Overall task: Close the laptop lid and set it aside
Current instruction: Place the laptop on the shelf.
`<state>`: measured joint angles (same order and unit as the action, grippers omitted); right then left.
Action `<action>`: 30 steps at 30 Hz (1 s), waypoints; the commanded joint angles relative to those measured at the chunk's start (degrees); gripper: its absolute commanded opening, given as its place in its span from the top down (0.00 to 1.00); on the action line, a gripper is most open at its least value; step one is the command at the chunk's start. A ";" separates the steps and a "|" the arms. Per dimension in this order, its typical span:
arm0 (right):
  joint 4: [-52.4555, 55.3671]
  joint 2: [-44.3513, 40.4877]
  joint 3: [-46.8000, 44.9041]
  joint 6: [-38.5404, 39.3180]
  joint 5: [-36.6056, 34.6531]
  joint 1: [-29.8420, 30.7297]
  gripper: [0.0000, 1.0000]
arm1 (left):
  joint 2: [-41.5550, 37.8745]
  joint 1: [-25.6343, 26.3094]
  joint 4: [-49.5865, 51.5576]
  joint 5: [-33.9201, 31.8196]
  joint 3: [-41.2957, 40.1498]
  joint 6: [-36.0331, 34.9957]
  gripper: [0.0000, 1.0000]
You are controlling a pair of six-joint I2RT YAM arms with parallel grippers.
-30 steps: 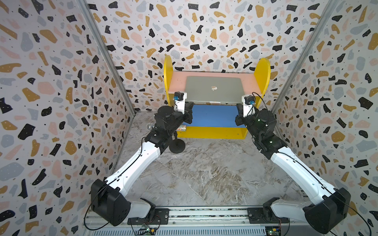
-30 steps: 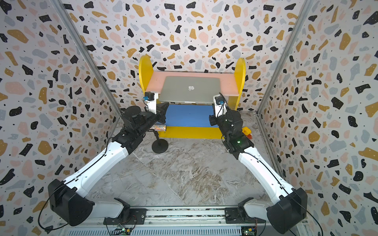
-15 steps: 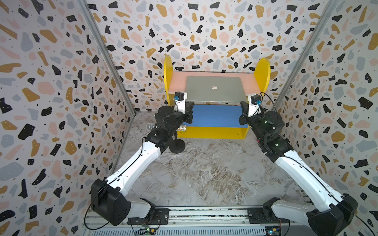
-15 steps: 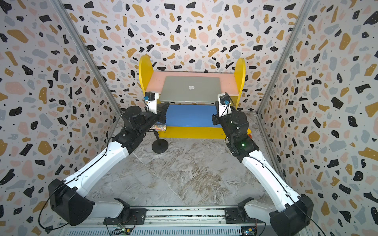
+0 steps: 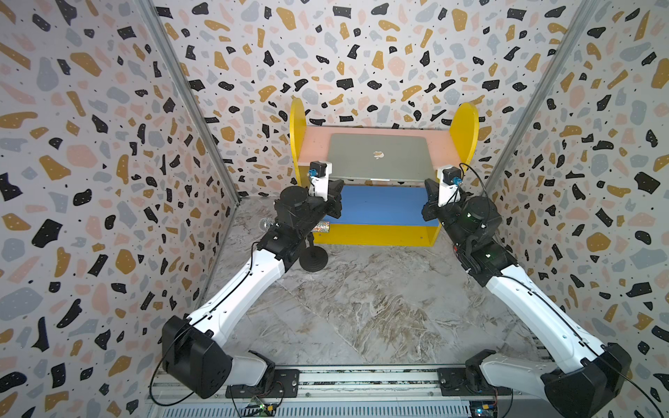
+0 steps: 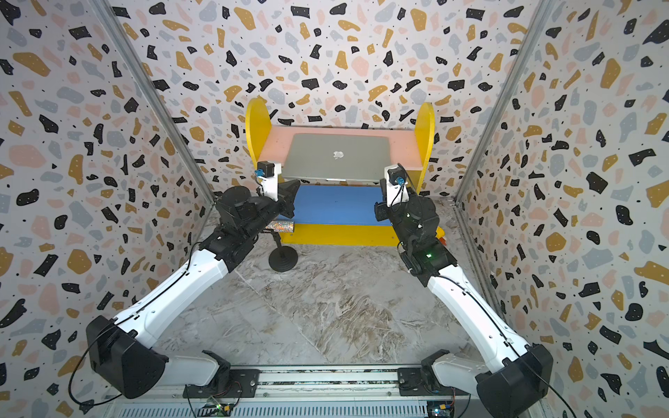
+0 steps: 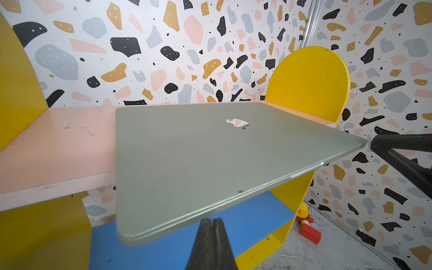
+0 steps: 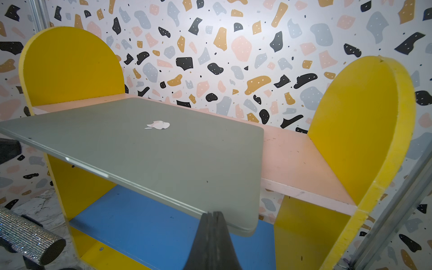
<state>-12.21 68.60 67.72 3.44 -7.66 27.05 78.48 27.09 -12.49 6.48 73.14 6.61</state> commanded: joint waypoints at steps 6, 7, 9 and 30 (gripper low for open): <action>-1.68 0.78 2.64 -0.28 -0.25 -0.57 1.00 | 0.38 0.22 -4.28 -0.50 3.19 -0.51 1.00; -1.76 0.89 2.79 -0.29 -0.18 -0.70 1.00 | 0.37 0.21 -4.29 -0.50 3.23 -0.54 1.00; -1.81 1.13 3.16 -0.28 -0.17 -0.77 1.00 | 0.58 0.20 -4.34 -0.50 3.47 -0.56 1.00; -2.60 4.16 5.54 -0.77 0.23 -1.86 1.00 | 2.83 0.21 -4.56 -1.29 5.33 -0.99 1.00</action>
<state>-13.82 72.47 70.74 3.42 -7.20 25.71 80.58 27.09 -13.89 5.98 76.03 6.57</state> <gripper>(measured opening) 0.036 0.044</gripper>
